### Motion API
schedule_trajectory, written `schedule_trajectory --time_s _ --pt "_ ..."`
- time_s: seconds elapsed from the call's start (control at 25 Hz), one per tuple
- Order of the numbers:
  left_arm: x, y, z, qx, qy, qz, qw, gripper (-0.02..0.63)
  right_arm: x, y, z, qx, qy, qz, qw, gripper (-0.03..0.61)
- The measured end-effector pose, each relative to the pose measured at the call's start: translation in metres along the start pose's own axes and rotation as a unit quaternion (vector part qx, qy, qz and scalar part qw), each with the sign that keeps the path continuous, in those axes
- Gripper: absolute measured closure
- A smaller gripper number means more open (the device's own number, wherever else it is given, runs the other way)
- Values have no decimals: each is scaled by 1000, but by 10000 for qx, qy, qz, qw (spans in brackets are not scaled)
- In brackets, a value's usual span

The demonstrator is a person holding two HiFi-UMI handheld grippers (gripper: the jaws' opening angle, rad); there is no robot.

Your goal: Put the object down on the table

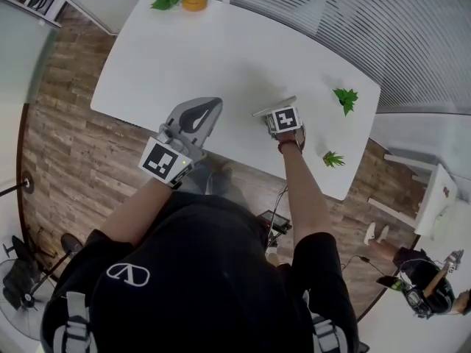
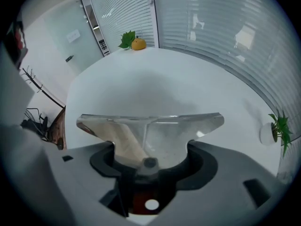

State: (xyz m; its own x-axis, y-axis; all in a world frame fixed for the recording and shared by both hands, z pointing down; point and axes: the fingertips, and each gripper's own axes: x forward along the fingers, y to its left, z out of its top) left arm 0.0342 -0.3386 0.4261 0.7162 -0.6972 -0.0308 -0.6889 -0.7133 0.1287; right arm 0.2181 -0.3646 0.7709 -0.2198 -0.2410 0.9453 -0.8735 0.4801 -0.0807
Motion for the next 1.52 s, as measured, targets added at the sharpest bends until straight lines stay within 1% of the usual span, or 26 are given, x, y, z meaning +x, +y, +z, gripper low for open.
schedule_trajectory --time_s 0.04,0.08,0.2,0.36,0.52,0.64,0.76,0.8,0.84,0.92,1.04,1.08,1.16,1.2,1.28,1.4,1.44,1.52 --pt "-1 0 -1 -2 15 -5 10000 609 1 1 -1 11 57 62 10000 265" --pt "0 0 1 5 -13 2 10000 609 1 3 -2 29 116 150 9998 230" --pt "2 -1 5 23 -92 17 10000 609 -2 4 -1 47 164 275 9995 183" --pt "2 -6 -4 -12 39 -61 10000 609 -9 2 6 48 67 257 9996 192" --pt "6 -8 4 17 -81 -41 10000 609 -19 4 7 82 -68 257 9996 195" --pt "5 -8 1 26 -18 -58 10000 609 -35 4 14 97 -439 140 9989 227" --pt "7 -9 5 59 -40 -69 10000 609 -69 7 33 26 -1169 -98 9931 257" --pt "8 -10 7 70 -61 -80 9999 609 -84 9 41 -31 -1477 -217 9888 317" --pt "8 -11 8 74 -74 -96 9999 609 -101 12 49 -97 -1793 -348 9831 364" --pt "10 -14 10 78 -93 -136 9998 609 -138 18 63 -191 -2428 -572 9682 447" --pt "11 -20 15 97 -159 -200 9996 609 -191 29 77 -212 -3266 -824 9413 500" --pt "12 -22 18 107 -186 -227 9995 609 -209 31 78 -218 -3509 -950 9313 531" --pt "14 -26 25 124 -256 -292 9992 609 -246 35 78 -237 -3963 -1248 9093 569" --pt "14 -27 30 134 -299 -326 9989 609 -263 38 76 -239 -4156 -1363 8990 571" --pt "14 -30 41 166 -395 -392 9983 609 -297 48 74 -187 -4544 -1461 8786 571" --pt "13 -37 58 208 -542 -490 9971 609 -350 66 72 -179 -5147 -1549 8430 571" --pt "13 -40 63 219 -586 -526 9967 609 -366 72 69 -168 -5299 -1574 8331 571" --pt "13 -46 74 223 -680 -606 9956 609 -392 80 63 -128 -5526 -1635 8172 571"
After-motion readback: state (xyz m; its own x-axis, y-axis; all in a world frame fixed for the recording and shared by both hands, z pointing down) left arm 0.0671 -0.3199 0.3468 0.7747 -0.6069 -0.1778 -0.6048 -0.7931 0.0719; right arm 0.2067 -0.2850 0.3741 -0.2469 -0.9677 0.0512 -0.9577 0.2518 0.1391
